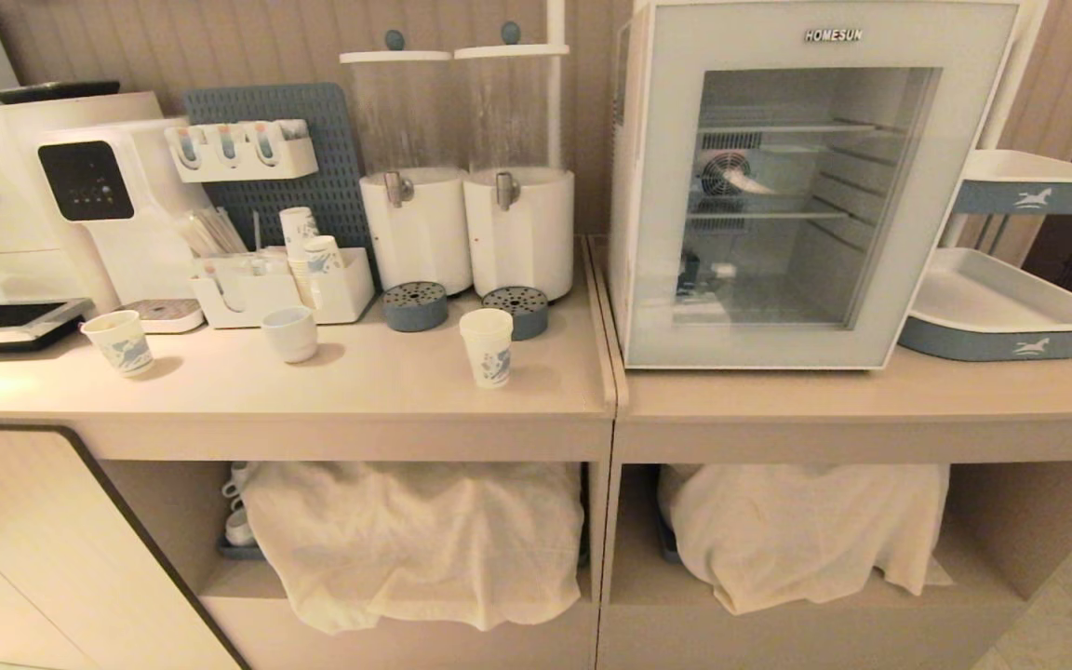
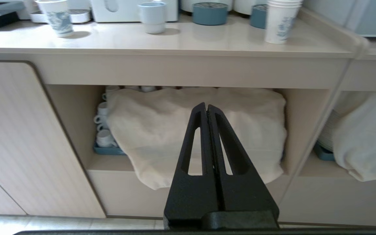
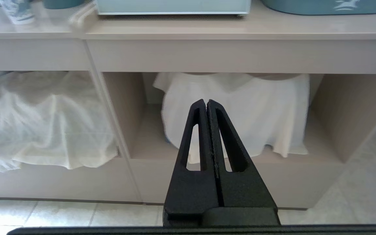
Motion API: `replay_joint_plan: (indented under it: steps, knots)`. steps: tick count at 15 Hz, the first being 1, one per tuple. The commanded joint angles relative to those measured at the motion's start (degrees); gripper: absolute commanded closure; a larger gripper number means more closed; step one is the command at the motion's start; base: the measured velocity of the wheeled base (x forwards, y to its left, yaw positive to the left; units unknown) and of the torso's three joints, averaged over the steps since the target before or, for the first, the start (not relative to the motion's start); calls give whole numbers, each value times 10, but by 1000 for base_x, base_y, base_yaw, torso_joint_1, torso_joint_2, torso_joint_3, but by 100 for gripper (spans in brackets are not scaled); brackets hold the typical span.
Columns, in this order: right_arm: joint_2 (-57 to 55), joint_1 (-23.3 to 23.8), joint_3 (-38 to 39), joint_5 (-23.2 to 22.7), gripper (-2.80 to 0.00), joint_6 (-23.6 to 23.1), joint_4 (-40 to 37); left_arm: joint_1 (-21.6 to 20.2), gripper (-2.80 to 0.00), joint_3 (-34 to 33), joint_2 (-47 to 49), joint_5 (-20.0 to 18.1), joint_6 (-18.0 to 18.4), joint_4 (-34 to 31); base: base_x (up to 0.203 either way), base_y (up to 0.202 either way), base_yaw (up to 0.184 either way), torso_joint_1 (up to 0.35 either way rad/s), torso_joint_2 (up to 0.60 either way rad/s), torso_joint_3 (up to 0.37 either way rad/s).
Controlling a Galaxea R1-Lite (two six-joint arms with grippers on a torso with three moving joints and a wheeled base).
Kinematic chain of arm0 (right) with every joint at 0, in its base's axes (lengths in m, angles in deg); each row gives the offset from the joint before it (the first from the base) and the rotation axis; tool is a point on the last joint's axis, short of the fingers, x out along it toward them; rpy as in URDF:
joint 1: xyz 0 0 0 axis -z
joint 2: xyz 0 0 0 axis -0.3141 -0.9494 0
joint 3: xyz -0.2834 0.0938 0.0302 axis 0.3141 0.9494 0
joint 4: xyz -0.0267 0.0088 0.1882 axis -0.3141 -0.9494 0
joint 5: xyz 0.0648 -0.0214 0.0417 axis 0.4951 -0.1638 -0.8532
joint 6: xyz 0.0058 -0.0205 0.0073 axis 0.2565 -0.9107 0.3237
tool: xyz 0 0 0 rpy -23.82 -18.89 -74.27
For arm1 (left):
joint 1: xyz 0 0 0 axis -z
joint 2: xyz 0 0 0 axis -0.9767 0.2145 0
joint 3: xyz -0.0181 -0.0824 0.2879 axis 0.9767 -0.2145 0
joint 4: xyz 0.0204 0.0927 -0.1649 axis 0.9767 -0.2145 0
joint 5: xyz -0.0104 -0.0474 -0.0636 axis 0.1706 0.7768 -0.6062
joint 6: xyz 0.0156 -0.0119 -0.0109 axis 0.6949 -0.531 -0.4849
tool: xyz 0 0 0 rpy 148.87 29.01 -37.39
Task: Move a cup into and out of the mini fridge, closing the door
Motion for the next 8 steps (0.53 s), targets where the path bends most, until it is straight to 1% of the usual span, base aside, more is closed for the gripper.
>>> replay_joint_plan:
  steps: [1, 8]
  knots:
    - [0, 0, 0, 0, 0, 0, 0, 0, 0, -11, 0, 0, -1, 1, 0, 191, 2, 2, 2, 2]
    - [0, 1, 0, 0, 0, 0, 0, 0, 0, -11, 0, 1, -1, 1, 0, 193, 1, 3, 3, 1]
